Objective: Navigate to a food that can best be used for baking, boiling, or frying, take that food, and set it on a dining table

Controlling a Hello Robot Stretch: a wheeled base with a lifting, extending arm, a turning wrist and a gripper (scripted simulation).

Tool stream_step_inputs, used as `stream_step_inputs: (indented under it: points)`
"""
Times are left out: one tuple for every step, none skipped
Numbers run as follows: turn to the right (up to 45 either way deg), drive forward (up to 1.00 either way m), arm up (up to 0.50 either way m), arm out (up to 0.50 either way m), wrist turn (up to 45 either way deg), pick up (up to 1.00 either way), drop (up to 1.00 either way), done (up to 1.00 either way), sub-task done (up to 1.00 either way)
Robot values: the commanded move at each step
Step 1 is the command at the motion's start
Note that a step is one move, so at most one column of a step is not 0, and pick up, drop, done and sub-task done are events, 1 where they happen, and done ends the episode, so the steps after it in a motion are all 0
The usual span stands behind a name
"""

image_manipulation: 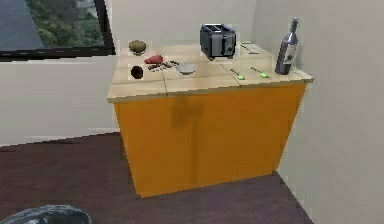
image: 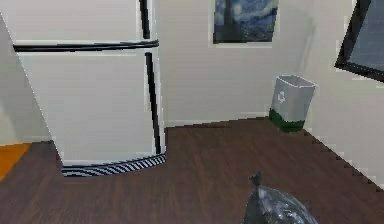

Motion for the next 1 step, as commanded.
stream_step_inputs:
  points:
    - [-12.0,0.0,0.0,0.0,0.0,0.0,0.0,0.0,0.0]
